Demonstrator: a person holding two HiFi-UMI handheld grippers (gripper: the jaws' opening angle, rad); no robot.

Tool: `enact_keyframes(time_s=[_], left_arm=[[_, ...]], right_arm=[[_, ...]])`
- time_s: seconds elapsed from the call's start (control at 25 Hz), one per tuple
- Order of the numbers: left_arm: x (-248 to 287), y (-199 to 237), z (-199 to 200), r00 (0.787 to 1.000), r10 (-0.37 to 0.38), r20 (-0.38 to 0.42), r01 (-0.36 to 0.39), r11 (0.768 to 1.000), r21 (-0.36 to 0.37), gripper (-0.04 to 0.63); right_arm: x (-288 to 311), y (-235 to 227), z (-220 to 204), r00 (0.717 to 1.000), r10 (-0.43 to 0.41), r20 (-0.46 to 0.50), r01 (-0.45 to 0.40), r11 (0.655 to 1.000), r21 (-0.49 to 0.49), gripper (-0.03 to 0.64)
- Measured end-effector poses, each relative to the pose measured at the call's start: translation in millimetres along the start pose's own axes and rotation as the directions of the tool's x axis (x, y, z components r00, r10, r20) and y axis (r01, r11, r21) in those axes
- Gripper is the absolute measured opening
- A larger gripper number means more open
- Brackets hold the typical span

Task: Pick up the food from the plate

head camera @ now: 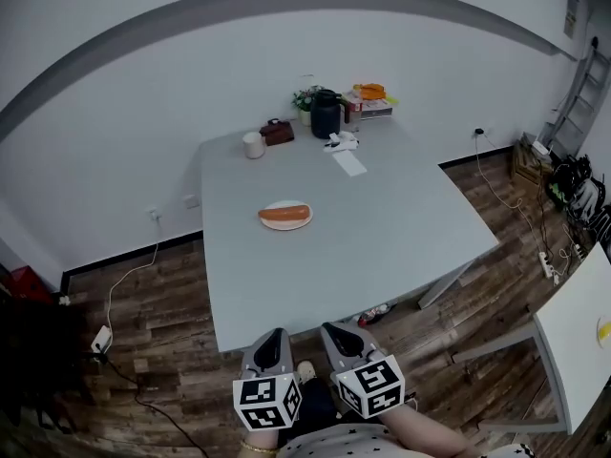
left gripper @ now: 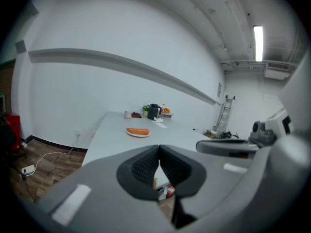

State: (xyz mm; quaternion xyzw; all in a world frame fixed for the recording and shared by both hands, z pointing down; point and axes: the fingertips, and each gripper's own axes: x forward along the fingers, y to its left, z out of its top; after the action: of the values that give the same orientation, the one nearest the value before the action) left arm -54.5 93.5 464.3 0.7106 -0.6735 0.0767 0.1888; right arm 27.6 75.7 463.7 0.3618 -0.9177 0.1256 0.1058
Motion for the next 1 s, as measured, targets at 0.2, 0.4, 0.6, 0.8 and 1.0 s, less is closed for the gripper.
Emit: enact_keyframes(time_s=[0.2, 0.4, 0.6, 0.8, 1.0], left_arm=[[64.3, 34.9, 26.6, 1.000, 0.007, -0.015, -0.006, 1.000, 0.013, 0.009], [129.8, 66.9, 53.0, 0.998, -0.018, -0.056, 0.020, 0.999, 0.048, 0.009], [206.8, 79.7, 72.4, 0.979, -0.150, -0.138, 0.179, 0.957, 0.228, 0.009], [292.3, 100.8, 74.5, 0.933, -0.189, -0.305, 0.319, 0.828, 0.462, 0.039], [369.0, 109.2, 51.7, 0.832, -0.199, -0.518, 0.517, 0.619, 0.591, 0.148]], right_arm=[[50.0, -39.1, 17.0, 1.000, -0.023, -0.010, 0.023, 1.000, 0.006, -0.006], [101.7, -73.1, 47.5, 0.999, -0.050, -0.010, 0.050, 0.999, 0.005, -0.006], [152.7, -99.2, 69.4, 0.998, -0.059, -0.031, 0.060, 0.998, 0.008, -0.006], [191.0, -116.9, 71.9, 0.995, -0.058, -0.082, 0.060, 0.998, 0.021, -0.006], [217.4, -134.6, 64.6, 0.989, -0.068, -0.135, 0.076, 0.996, 0.056, -0.006]])
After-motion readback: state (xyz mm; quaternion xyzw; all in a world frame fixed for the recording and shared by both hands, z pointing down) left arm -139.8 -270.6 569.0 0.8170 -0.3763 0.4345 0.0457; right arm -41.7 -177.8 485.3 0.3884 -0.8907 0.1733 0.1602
